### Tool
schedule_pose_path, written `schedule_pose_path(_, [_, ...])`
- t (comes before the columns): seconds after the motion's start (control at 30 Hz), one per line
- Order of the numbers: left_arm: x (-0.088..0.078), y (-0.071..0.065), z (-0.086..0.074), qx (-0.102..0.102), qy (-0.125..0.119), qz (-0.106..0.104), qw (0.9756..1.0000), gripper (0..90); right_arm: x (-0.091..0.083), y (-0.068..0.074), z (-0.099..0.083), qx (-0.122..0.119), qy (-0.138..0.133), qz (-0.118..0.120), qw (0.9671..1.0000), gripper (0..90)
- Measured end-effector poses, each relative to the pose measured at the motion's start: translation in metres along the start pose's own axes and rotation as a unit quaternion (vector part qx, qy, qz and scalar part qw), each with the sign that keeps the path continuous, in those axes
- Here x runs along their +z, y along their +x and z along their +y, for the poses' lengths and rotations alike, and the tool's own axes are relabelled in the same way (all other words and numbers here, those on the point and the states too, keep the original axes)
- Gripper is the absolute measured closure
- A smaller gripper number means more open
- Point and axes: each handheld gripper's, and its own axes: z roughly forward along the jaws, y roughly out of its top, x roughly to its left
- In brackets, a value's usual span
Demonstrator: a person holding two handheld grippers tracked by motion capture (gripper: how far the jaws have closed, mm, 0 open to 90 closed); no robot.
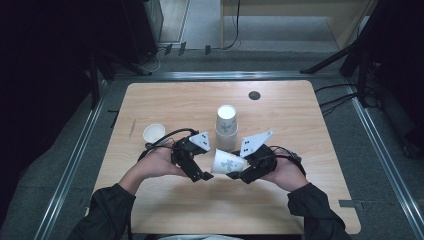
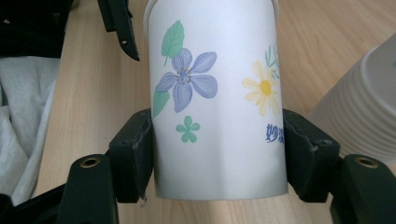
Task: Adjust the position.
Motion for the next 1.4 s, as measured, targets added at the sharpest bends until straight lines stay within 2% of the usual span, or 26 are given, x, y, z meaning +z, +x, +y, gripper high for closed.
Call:
schedule_pose_path(0.23, [-0.009,-0.003,-0.009,-0.011,-0.023,0.007,0.9997,9.4,-0.009,-0.006,0.004,-0.003,-0.021,0.003,0.9998,33.9])
schedule_pose_path(0.3, [-0.015,-0.004,-0.014,-0.02,-0.041,0.006,0.9989,9.4,-0.013,-0.009,0.007,-0.004,-0.031,0.005,0.9995,33.9])
schedule_pose_path(0.4, [-0.018,-0.005,-0.018,-0.023,-0.053,0.01,0.9983,9.4,-0.014,-0.01,0.009,-0.006,-0.035,0.008,0.9993,33.9])
schedule_pose_path(0.47, [-0.02,-0.008,-0.023,-0.03,-0.071,0.009,0.997,9.6,-0.014,-0.011,0.011,-0.008,-0.041,0.012,0.9991,33.8])
schedule_pose_path(0.53, [-0.021,-0.008,-0.025,-0.033,-0.077,0.009,0.9965,9.6,-0.014,-0.012,0.012,-0.006,-0.041,0.016,0.999,33.8])
schedule_pose_path(0.57, [-0.022,-0.01,-0.027,-0.041,-0.089,0.01,0.9952,9.6,-0.014,-0.012,0.014,-0.009,-0.044,0.02,0.9988,33.8])
schedule_pose_path(0.63, [-0.023,-0.01,-0.028,-0.045,-0.095,0.009,0.9944,9.6,-0.014,-0.013,0.016,-0.01,-0.05,0.029,0.9983,33.8])
schedule_pose_path(0.67, [-0.024,-0.011,-0.031,-0.054,-0.106,0.006,0.9929,9.6,-0.013,-0.014,0.016,-0.012,-0.054,0.034,0.9979,33.8])
schedule_pose_path(0.7, [-0.024,-0.011,-0.031,-0.054,-0.106,0.006,0.9929,9.7,-0.013,-0.014,0.016,-0.012,-0.054,0.034,0.9979,33.8])
schedule_pose_path(0.73, [-0.025,-0.011,-0.032,-0.058,-0.114,0.007,0.9918,10.2,-0.011,-0.014,0.019,-0.011,-0.061,0.043,0.9971,33.8])
schedule_pose_path(0.77, [-0.027,-0.01,-0.034,-0.071,-0.13,-0.001,0.989,11.5,-0.011,-0.014,0.02,-0.008,-0.062,0.05,0.9968,33.8])
schedule_pose_path(0.83, [-0.029,-0.011,-0.035,-0.081,-0.145,-0.009,0.9861,12.8,-0.009,-0.015,0.022,-0.011,-0.064,0.057,0.9963,33.7])
schedule_pose_path(0.87, [-0.03,-0.011,-0.035,-0.082,-0.152,-0.011,0.985,12.8,-0.007,-0.015,0.023,-0.013,-0.064,0.063,0.9959,33.7])
schedule_pose_path(0.9, [-0.03,-0.011,-0.035,-0.082,-0.152,-0.011,0.985,12.9,-0.007,-0.015,0.023,-0.013,-0.066,0.064,0.9957,33.7])
schedule_pose_path(0.93, [-0.03,-0.012,-0.036,-0.085,-0.16,-0.015,0.9832,12.9,-0.005,-0.015,0.024,-0.012,-0.068,0.071,0.9951,33.7])
schedule_pose_path(0.97, [-0.031,-0.012,-0.037,-0.088,-0.174,-0.025,0.9805,12.9,-0.004,-0.015,0.025,-0.015,-0.07,0.076,0.9945,33.7])
schedule_pose_path(1.1, [-0.031,-0.014,-0.035,-0.089,-0.189,-0.026,0.9776,13.0,0.0,-0.015,0.027,-0.013,-0.07,0.096,0.9929,33.7])
schedule_pose_path(1.13, [-0.031,-0.014,-0.035,-0.089,-0.189,-0.026,0.9776,13.2,0.0,-0.015,0.027,-0.013,-0.07,0.096,0.9929,33.7])
schedule_pose_path(1.2, [-0.031,-0.015,-0.034,-0.088,-0.199,-0.032,0.9756,13.6,0.004,-0.013,0.027,-0.017,-0.063,0.1,0.9928,33.7])
schedule_pose_path(1.4, [-0.029,-0.014,-0.032,-0.086,-0.2,-0.04,0.9752,14.6,0.006,-0.011,0.027,-0.016,-0.061,0.105,0.9925,33.6])
